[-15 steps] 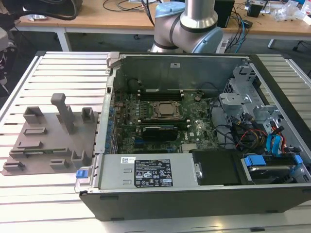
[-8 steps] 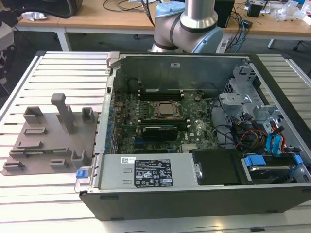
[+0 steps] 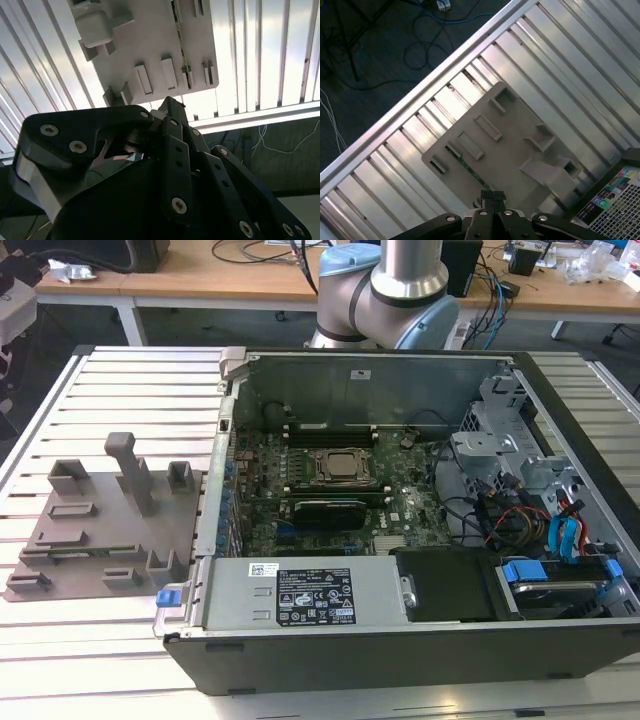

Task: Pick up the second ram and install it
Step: 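Pick up the second ram and move it above second insertion slot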

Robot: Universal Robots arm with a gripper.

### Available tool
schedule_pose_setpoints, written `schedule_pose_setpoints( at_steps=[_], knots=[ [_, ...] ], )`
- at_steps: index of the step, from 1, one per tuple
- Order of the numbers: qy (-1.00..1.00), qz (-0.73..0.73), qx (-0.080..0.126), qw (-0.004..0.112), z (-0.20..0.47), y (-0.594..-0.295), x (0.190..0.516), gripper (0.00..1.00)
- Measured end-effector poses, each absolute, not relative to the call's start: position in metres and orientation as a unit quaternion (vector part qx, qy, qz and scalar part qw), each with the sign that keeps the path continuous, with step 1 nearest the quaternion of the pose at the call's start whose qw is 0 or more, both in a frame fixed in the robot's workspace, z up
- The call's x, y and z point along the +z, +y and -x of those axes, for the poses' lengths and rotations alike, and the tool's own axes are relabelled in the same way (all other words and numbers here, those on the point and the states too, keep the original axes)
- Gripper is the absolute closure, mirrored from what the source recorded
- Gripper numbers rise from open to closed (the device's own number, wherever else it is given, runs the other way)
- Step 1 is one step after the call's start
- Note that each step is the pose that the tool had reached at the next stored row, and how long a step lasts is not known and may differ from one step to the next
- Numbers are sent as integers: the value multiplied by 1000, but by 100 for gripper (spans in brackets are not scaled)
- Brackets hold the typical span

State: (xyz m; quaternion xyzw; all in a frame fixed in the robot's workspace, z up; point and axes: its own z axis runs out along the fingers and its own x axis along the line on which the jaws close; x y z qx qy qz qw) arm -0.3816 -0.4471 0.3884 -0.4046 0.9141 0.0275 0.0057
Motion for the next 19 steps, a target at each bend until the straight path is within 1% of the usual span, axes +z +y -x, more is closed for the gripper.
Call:
schedule_pose_setpoints(
  at_steps=[19],
  knots=[
    [853,521,28,2,382,-447,388,89]
  ],
)
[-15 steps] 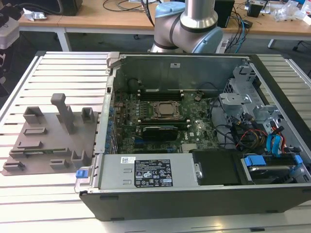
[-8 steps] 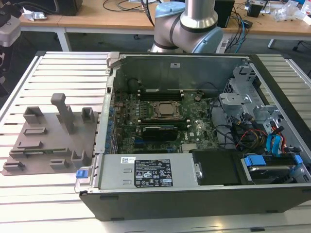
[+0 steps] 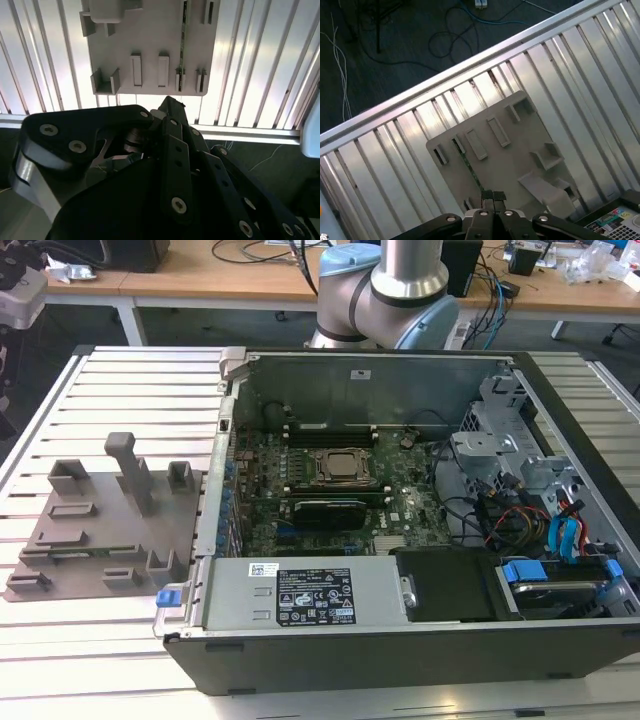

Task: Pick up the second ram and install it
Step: 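Pick up the second ram and move it above second insertion slot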

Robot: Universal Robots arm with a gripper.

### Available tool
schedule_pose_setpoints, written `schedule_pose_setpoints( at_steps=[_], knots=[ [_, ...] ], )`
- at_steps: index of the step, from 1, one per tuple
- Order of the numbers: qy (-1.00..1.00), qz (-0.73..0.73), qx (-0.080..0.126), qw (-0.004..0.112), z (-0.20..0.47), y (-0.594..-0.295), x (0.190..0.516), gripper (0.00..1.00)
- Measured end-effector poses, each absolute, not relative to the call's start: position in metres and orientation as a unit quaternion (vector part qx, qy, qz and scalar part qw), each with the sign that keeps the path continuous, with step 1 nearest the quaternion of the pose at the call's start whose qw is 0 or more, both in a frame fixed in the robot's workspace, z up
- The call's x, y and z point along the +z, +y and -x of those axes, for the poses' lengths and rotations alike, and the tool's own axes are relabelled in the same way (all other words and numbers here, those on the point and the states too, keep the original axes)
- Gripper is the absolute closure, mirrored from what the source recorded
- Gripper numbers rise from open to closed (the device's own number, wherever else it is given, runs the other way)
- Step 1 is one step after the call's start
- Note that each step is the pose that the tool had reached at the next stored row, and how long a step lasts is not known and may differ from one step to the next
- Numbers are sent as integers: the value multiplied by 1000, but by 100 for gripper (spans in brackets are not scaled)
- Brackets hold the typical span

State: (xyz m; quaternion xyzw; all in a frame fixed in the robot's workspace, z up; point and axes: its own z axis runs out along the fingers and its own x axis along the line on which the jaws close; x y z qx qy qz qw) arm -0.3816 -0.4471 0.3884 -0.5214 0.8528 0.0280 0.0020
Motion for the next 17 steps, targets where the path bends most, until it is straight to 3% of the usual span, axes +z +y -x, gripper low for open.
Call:
schedule_pose_setpoints(
  at_steps=[17],
  knots=[
    [796,605,28,-1,382,-447,388,89]
  ],
)
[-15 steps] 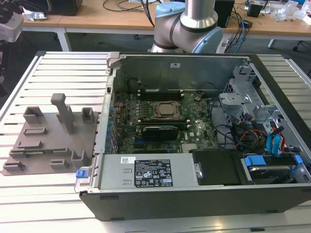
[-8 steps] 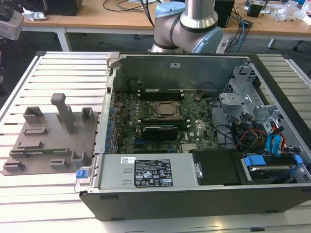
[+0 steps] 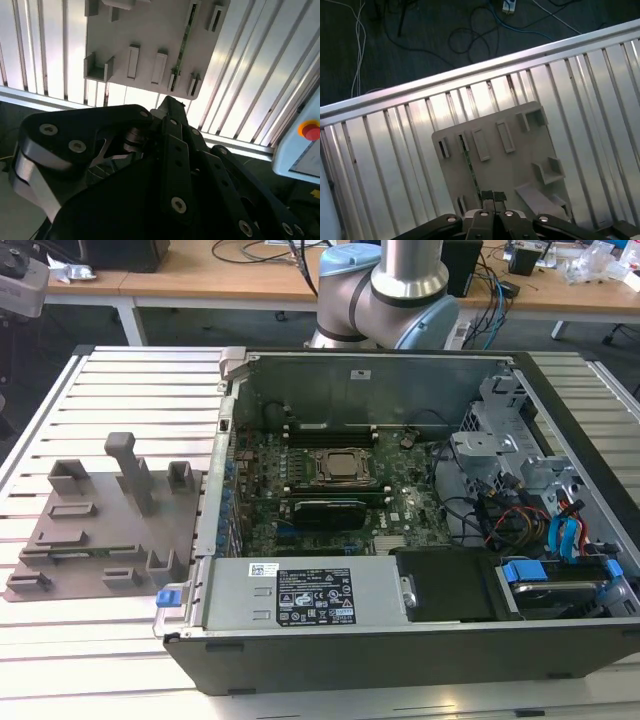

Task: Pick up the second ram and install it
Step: 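Pick up the second ram and move it above second insertion slot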

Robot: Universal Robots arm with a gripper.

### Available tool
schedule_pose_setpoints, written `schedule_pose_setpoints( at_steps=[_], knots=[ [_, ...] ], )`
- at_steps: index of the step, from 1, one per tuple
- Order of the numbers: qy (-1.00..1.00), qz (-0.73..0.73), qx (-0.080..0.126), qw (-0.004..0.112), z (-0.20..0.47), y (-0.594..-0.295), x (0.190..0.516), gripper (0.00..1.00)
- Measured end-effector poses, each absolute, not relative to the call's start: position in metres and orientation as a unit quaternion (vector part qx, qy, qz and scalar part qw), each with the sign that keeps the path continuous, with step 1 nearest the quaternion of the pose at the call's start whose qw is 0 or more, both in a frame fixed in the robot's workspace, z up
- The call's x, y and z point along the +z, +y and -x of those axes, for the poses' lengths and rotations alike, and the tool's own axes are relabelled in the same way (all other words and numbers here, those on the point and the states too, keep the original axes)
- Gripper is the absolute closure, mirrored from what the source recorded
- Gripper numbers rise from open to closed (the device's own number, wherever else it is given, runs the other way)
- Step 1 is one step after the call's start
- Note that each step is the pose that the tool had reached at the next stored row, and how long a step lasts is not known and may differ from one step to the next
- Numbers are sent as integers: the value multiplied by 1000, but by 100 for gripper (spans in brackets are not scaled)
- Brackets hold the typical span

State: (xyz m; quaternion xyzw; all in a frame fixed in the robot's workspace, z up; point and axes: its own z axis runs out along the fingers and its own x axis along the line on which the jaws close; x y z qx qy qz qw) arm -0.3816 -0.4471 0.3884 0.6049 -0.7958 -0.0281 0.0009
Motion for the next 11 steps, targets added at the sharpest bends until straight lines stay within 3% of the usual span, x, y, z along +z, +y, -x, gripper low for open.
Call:
schedule_pose_setpoints(
  at_steps=[6,8,11],
  knots=[
    [-775,-631,-29,1,382,-447,388,89],
    [-770,-636,-47,-14,382,-447,388,89],
    [-758,-651,-50,-15,382,-447,388,89]
  ],
)
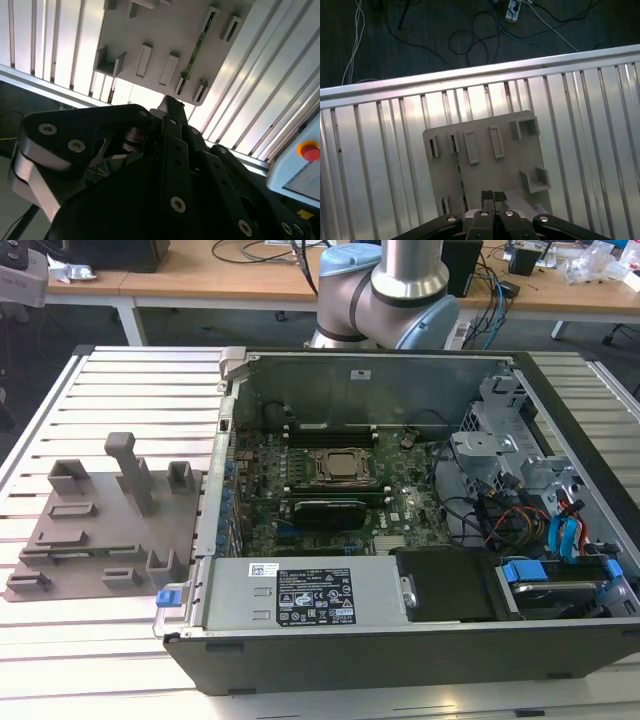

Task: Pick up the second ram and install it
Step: 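Pick up the second ram and move it above second insertion slot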

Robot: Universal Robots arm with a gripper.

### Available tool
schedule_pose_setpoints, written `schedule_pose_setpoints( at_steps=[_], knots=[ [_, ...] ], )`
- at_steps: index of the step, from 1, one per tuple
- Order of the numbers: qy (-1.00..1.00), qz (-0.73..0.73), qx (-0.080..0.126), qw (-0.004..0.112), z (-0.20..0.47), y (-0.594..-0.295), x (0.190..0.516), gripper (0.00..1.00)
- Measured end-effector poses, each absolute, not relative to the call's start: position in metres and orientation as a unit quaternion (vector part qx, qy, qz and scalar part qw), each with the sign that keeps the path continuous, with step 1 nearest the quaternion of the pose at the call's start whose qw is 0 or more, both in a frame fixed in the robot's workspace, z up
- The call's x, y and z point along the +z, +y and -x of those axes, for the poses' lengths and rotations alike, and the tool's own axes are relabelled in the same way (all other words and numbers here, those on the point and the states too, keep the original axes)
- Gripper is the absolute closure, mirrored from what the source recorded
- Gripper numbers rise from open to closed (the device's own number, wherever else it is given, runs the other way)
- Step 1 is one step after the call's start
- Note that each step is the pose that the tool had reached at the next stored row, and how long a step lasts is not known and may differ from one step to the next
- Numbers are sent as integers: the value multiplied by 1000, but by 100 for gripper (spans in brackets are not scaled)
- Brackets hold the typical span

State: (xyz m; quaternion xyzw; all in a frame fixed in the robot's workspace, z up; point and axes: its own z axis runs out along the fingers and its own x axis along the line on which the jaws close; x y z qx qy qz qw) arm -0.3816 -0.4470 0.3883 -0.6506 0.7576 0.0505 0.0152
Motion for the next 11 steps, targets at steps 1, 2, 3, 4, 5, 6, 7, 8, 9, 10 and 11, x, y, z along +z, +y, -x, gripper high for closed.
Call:
schedule_pose_setpoints(
  at_steps=[1,2,3,4,5,6,7,8,9,10,11],
  knots=[
    [755,654,49,14,381,-447,388,89],
    [750,660,46,10,382,-447,388,89],
    [744,667,43,8,382,-447,388,89],
    [740,671,42,6,382,-447,388,89],
    [736,676,41,5,382,-447,388,89],
    [734,678,40,4,382,-447,388,89],
    [734,678,40,4,382,-447,388,89],
    [734,678,40,4,382,-447,388,89],
    [734,678,40,4,382,-447,388,89],
    [734,678,40,4,382,-447,388,89],
    [734,678,40,4,382,-447,388,89]
  ],
)
